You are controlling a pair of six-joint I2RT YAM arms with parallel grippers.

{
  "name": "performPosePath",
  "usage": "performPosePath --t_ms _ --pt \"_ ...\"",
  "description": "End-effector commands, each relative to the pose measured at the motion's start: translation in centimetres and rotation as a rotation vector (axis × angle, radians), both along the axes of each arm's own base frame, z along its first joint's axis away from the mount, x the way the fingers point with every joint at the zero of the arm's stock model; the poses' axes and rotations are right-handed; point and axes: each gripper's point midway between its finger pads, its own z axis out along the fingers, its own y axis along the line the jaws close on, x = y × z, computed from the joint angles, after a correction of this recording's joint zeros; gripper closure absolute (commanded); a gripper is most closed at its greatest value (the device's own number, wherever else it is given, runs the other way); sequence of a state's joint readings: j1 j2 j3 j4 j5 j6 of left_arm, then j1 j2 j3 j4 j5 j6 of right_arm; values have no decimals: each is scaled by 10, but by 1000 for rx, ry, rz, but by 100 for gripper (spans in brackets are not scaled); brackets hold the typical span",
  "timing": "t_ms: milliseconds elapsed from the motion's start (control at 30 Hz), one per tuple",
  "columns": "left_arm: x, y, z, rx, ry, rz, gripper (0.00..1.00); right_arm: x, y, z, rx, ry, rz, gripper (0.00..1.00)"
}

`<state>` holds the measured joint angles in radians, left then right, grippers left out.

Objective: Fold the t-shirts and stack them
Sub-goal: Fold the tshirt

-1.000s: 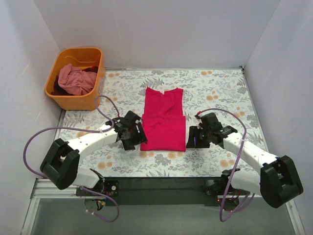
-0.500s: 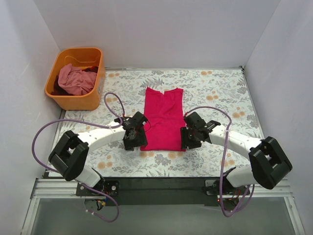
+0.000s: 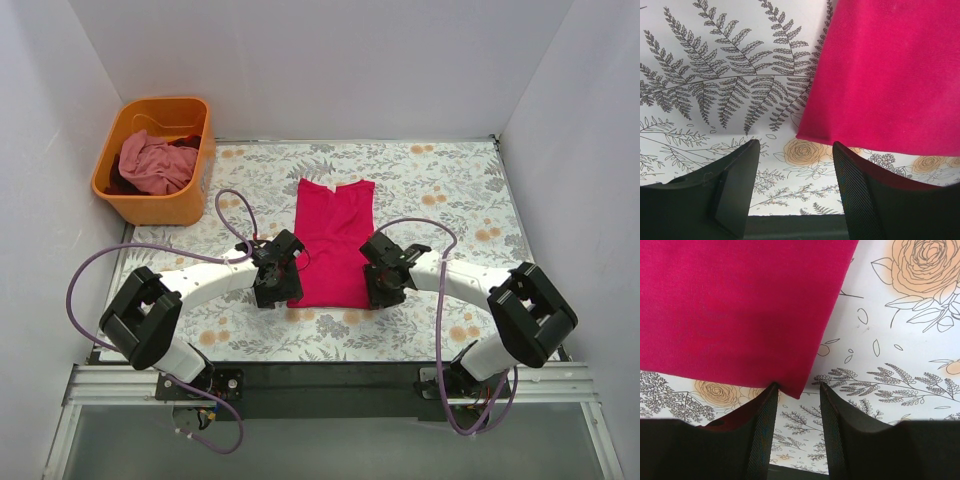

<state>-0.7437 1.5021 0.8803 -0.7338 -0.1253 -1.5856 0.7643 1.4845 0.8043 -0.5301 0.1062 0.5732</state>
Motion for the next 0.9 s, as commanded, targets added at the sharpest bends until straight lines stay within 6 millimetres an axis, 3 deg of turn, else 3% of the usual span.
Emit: performPosePath --t_ms 0,233,567,867 --pt "9 -3 10 0 -44 4 41 3 -2 -1 -46 -6 -18 55" --pt "6 -2 11 -2 -42 4 41 -5 -8 -12 -114 42 -15 61" --pt "4 -4 11 -4 -28 -6 41 -8 -9 -14 -127 60 9 99" --pt "2 -12 1 20 12 -32 42 -8 -10 -12 -118 45 22 99"
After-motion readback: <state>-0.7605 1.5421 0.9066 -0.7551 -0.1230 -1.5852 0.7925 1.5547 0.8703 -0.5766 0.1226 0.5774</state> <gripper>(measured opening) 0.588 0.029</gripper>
